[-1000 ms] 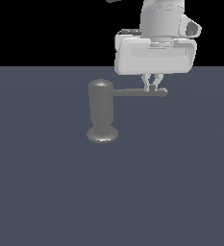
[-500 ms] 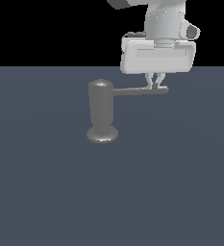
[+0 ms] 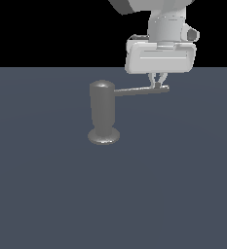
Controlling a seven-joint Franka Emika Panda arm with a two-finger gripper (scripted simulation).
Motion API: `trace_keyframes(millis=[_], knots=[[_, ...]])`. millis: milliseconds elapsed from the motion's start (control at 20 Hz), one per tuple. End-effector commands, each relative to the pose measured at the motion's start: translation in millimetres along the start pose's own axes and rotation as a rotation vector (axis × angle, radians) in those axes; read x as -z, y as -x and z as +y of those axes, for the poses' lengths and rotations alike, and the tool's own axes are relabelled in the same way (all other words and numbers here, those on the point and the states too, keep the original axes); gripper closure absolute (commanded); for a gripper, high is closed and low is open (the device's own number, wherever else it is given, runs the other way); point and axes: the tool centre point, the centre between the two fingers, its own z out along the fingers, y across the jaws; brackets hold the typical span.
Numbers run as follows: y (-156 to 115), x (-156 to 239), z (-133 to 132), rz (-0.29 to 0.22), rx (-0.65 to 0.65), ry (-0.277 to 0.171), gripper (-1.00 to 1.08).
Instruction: Turn on the faucet by rotating a designated handle.
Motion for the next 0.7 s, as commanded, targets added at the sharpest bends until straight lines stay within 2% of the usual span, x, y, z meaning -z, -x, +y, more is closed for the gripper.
trace_keyframes(millis=[0,650], knots=[[-3,-9,8,-0.013,-0.006,-0.003,1.08],[-30,-13,35,-0.019,-0.015,-0.005,1.08]])
